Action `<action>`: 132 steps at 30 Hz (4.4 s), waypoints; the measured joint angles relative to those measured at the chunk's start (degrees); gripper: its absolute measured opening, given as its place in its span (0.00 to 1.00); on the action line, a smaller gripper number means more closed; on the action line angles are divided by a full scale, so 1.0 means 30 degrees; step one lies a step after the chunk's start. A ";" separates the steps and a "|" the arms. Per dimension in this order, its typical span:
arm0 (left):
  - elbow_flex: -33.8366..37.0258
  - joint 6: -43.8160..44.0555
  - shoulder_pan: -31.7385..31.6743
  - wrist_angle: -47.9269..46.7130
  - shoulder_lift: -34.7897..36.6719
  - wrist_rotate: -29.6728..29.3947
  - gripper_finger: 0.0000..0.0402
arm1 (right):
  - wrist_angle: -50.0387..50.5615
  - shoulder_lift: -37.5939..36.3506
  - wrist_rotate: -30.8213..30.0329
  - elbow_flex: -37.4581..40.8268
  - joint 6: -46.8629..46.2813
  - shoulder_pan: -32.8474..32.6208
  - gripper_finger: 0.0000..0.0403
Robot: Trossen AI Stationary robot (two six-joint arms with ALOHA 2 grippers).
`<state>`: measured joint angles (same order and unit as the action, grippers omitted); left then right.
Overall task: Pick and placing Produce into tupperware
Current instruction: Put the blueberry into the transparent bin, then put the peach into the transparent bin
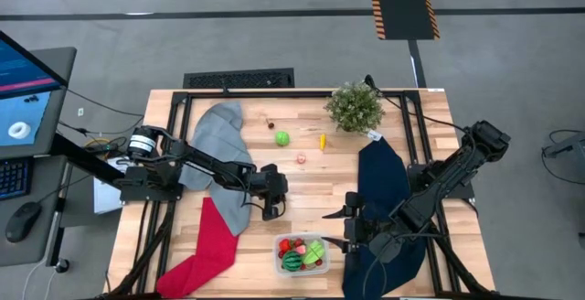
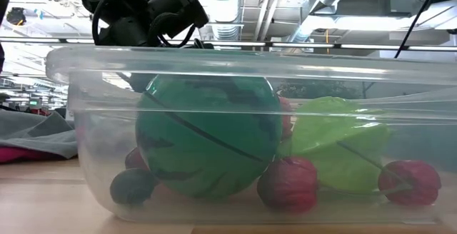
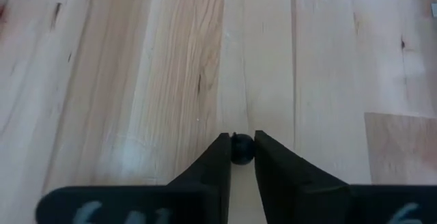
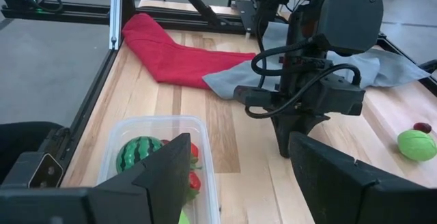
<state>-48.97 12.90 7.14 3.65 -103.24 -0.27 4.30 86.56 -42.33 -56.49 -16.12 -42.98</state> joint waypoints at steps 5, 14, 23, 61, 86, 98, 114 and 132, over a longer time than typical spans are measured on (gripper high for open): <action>0.0000 -0.0105 0.0000 0.0514 0.0000 0.0003 0.10 | 0.0007 0.0000 0.0065 0.0000 0.0000 0.0000 0.67; -0.0001 0.0052 0.0186 0.2416 0.0000 0.1729 0.10 | 0.0007 0.0000 0.0083 0.0000 -0.0007 0.0000 0.67; -0.0007 0.1790 0.1522 0.5448 0.0000 0.3953 0.10 | 0.0007 0.0000 0.0083 0.0000 -0.0138 0.0000 0.67; -0.0015 0.2598 0.5036 0.7512 0.0000 0.2227 0.50 | -0.0008 0.0000 0.0097 0.0007 -0.1637 0.0290 0.67; 0.5720 -0.1671 0.5362 1.1987 0.5603 -0.4142 0.50 | -0.1854 0.3235 0.0153 -0.0007 -0.0996 0.3982 0.67; 1.0151 -0.4618 0.5282 1.2517 1.4942 -0.7831 0.50 | -0.2586 0.2965 -0.1339 -0.0029 -0.1339 0.8020 0.67; 1.1023 -0.6030 0.5282 0.8670 1.8541 -0.9795 0.50 | -0.1238 0.3128 0.8616 -0.0036 -0.3595 1.4417 0.67; 1.1023 -0.4963 0.5282 0.8488 1.8724 -1.0045 0.50 | 0.1152 0.4571 1.3029 -0.0057 -0.5446 1.8032 0.67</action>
<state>-15.90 -1.99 22.98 29.11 -47.07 -30.41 7.75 100.28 -3.25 -56.66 -32.46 11.11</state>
